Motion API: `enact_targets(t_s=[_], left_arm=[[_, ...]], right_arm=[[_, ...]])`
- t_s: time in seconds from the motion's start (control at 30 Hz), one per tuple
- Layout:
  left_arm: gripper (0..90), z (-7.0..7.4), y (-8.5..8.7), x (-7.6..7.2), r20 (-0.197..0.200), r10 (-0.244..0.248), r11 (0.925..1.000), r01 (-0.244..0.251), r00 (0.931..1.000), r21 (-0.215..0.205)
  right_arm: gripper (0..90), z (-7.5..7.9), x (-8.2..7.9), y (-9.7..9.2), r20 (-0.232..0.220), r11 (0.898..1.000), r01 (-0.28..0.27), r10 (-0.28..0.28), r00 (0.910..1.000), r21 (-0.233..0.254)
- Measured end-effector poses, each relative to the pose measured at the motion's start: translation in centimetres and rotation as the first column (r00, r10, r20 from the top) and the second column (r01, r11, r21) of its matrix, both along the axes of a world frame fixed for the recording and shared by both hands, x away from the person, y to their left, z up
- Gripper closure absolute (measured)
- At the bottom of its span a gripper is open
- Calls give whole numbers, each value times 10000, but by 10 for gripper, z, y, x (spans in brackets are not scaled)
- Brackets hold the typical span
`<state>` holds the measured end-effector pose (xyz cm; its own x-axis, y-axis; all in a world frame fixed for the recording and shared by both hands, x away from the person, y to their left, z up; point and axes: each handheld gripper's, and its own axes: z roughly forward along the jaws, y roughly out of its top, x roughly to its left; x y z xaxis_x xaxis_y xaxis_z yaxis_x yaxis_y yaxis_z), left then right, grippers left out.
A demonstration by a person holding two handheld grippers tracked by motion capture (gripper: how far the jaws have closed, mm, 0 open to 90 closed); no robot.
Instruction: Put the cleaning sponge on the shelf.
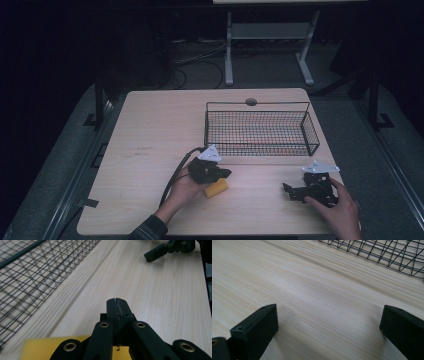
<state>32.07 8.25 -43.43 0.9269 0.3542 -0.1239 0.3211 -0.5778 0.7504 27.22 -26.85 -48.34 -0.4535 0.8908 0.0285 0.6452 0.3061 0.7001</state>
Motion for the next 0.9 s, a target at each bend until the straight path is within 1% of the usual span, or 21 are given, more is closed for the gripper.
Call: enact_targets(t_s=[0.17,0.2,0.47,0.77,0.87,0.9], left_arm=[[897,-4,-6,-2,-127,-93,9999,95,9999,129],[896,-4,-7,-2,-126,-118,9997,121,9999,214],[896,-8,-8,-4,-250,-157,9987,169,9996,479],[896,-9,-4,-7,-403,-179,9975,206,9990,681],[896,-9,-3,-8,-421,-191,9976,219,9989,662],[896,-9,-2,-9,-421,-196,9970,227,9989,743]], right_arm=[[12,0,0,0,0,10000,0,0,10000,-1],[12,0,0,0,-1,10000,2,-2,10000,0],[12,0,0,0,0,10000,1,-1,10000,-2],[12,0,0,0,-1,10000,-1,1,10000,-1],[12,0,0,0,1,10000,0,0,10000,-2],[12,0,0,0,-1,10000,2,-2,10000,0]])
